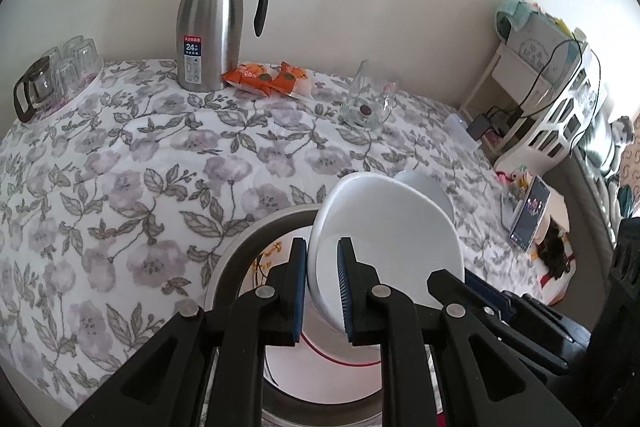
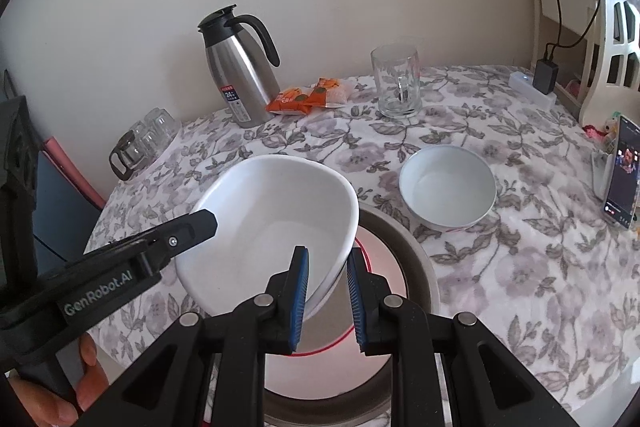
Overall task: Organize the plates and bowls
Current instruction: 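Lower the square bowl into the red-rimmed bowl and open both tools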
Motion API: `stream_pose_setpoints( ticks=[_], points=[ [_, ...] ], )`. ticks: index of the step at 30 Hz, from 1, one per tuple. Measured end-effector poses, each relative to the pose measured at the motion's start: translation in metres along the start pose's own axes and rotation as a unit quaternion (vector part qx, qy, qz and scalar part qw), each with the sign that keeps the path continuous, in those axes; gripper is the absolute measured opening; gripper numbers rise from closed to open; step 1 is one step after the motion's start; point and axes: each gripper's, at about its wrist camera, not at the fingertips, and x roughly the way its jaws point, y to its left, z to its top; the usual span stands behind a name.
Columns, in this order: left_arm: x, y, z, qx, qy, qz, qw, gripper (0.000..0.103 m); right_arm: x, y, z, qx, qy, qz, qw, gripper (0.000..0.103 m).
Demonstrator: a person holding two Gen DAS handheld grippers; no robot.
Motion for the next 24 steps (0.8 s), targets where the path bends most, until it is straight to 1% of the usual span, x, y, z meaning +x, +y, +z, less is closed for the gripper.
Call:
stream_pose_setpoints(
  ticks=[13,19,24],
  points=[
    [0.011,-0.006,-0.011,0.013,0.026,0.014,0.9995,0.016,0.006,-0.009,-0.01,-0.001,0.023,0.003,1.0,0.022],
    [0.02,-0.004,-0.014,0.01,0.043,0.02,0.9988,0.016,0.013,-0.01,-0.013,-0.002,0.039,0.003,0.999,0.022],
    [0.026,-0.002,-0.017,0.009,0.055,0.025,0.9981,0.016,0.014,-0.009,-0.015,-0.005,0.04,0.002,0.999,0.022]
  ],
)
